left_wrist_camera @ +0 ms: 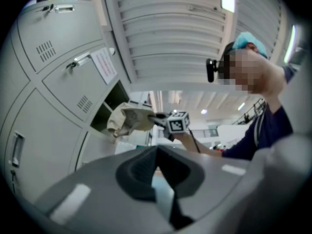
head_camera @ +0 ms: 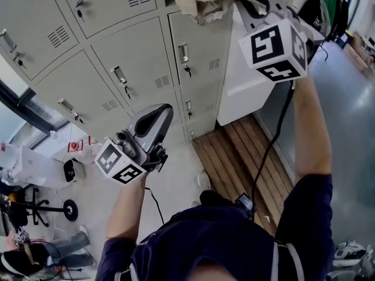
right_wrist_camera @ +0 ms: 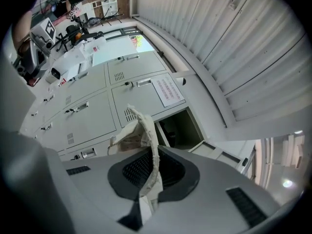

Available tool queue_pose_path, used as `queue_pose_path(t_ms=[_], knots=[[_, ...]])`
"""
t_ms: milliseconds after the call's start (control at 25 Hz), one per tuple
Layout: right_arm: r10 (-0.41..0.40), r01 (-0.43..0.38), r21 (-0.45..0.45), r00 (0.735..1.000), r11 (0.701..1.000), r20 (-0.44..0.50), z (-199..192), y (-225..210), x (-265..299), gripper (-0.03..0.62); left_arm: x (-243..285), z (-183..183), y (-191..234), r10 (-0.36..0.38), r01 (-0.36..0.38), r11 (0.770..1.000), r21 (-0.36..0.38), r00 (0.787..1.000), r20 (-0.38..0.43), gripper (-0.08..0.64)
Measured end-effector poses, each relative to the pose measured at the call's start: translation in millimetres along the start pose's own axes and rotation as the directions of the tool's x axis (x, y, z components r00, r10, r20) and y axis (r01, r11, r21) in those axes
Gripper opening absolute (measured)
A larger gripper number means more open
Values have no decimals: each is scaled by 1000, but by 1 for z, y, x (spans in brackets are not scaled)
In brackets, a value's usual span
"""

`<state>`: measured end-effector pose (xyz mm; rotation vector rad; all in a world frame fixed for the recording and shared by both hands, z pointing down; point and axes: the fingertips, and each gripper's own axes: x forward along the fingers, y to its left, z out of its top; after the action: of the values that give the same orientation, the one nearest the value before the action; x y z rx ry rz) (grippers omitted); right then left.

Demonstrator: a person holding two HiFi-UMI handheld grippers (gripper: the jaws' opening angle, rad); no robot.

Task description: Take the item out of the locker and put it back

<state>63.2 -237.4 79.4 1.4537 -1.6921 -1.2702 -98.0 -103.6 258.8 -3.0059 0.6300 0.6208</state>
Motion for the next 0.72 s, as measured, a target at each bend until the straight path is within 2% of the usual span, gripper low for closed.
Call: queue_pose_path(t_ms=[280,720], knots=[[-5,5,-9,1000,1000,-8,20,12,-49,21,-20,7,-33,-4,4,1000,-15,1000,8,3],[12,-12,37,1000,999,7,11,29,-102,21,-20,22,-66,-9,9,1000,-5,1000,12,3]])
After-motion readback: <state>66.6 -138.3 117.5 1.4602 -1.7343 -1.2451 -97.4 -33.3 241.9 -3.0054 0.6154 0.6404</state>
